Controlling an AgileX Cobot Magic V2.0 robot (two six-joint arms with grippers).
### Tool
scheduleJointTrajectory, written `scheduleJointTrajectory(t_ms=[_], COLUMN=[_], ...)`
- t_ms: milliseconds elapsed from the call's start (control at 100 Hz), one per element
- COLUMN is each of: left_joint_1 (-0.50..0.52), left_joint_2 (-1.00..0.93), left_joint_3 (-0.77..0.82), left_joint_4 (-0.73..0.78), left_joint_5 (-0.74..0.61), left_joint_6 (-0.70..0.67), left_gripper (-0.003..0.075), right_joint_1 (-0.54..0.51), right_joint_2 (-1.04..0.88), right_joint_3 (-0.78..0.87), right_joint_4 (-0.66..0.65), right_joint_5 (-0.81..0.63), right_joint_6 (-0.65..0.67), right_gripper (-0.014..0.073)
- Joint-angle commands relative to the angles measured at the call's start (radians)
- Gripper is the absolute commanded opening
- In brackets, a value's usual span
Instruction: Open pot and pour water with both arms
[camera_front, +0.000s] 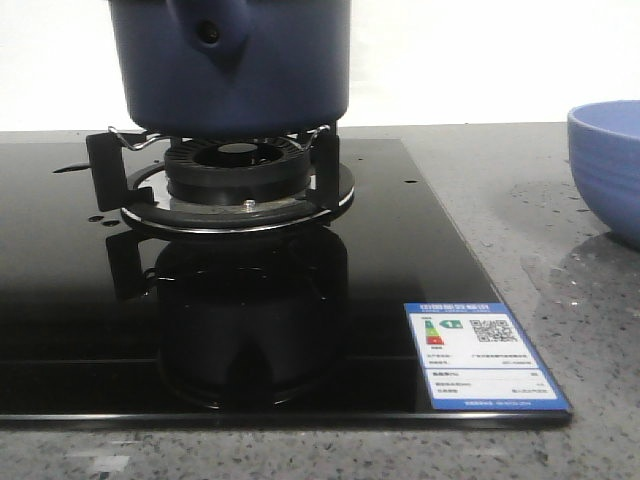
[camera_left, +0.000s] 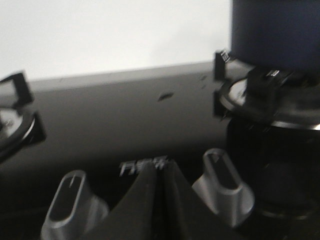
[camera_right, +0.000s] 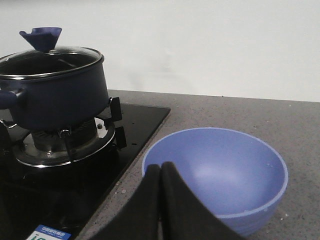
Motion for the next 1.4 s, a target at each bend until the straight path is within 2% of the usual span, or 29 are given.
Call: scheduleJointTrajectory(t_ms=[0,120,260,1030,1100,1240,1320,1390], left_joint_1=[0.048,0.103,0.132,0.132,0.132,0.132,0.132,0.132], left_joint_2=[0.003,0.003,0.003,0.003,0.003,0.003,0.003,0.003], left_joint_3=[0.028,0.028,0.028,0.028,0.028,0.028,0.028,0.028], left_joint_4=[0.010,-0.020,-0.068,-0.068,-0.068,-0.068,-0.068,-0.068], left_joint_5=[-0.007,0.078,0.078,0.078,0.078,0.078,0.078,0.078], left_joint_6=[-0.023,-0.023,-0.021,-0.021,-0.021,-0.021,-0.021,-0.021], left_gripper=[-0.0020,-0.0020,-0.0020,-0.0020,-0.0020,-0.0020,-0.0020,-0.0020], right_joint_1=[0.001,0.001,0.001,0.001,-0.005,-0.071,-0.145,-0.218], right_joint_2=[0.021,0.021,0.021,0.021,0.021,0.021,0.021,0.021], right_joint_3=[-0.024,-0.024,-0.024,-0.023,-0.007,0.080,0.153,0.224], right_joint_4=[0.003,0.003,0.003,0.003,-0.033,-0.108,-0.185,-0.185], right_joint_5=[-0.085,-0.085,-0.085,-0.083,-0.090,-0.199,-0.269,-0.320], right_joint_6=[-0.012,-0.012,-0.012,-0.012,-0.012,0.066,0.149,0.161], right_gripper=[-0.0063,-0.0063,-0.0063,-0.0063,-0.0063,-0.0063,-0.0063,-0.0063])
